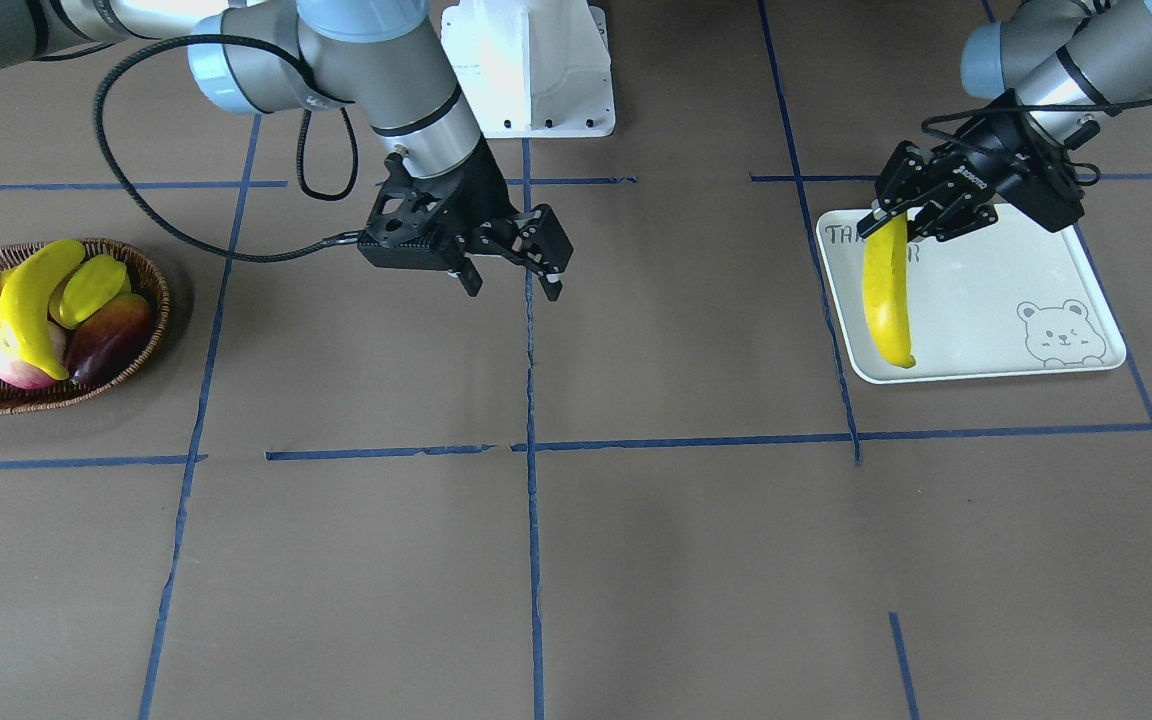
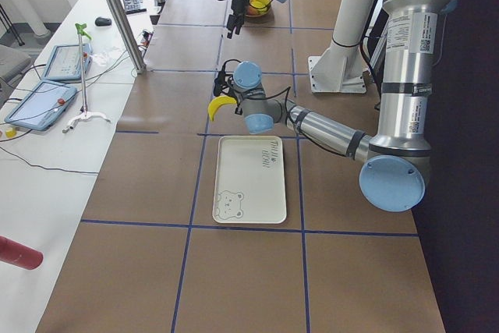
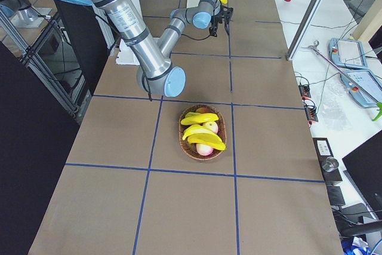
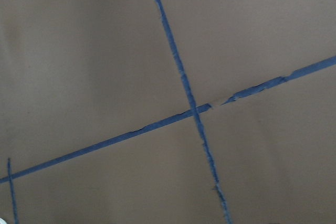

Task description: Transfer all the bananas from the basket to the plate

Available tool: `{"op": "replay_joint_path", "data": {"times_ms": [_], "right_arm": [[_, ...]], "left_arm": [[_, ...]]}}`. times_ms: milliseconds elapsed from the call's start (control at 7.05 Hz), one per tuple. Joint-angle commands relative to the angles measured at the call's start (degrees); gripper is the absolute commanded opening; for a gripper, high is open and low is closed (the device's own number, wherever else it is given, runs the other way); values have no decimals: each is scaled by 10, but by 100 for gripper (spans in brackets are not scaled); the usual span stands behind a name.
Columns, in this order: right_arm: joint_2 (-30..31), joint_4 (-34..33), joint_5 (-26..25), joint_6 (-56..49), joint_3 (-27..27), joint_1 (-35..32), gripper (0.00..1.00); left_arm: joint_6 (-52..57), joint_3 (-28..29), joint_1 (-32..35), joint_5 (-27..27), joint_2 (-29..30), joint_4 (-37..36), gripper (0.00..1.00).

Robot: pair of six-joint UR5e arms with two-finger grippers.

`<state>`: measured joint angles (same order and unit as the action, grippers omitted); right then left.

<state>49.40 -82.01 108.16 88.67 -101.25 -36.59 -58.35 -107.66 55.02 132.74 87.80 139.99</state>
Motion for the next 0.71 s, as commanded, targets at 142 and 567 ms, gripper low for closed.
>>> {"op": "replay_joint_path", "data": {"times_ms": [142, 567], "right_arm": [[39, -98, 32, -89, -66, -44, 100], [69, -202, 58, -248, -107, -95, 100]], "left_arm": [[31, -3, 3, -83, -46, -84, 0], [244, -13, 18, -87, -113, -177, 0]]}}
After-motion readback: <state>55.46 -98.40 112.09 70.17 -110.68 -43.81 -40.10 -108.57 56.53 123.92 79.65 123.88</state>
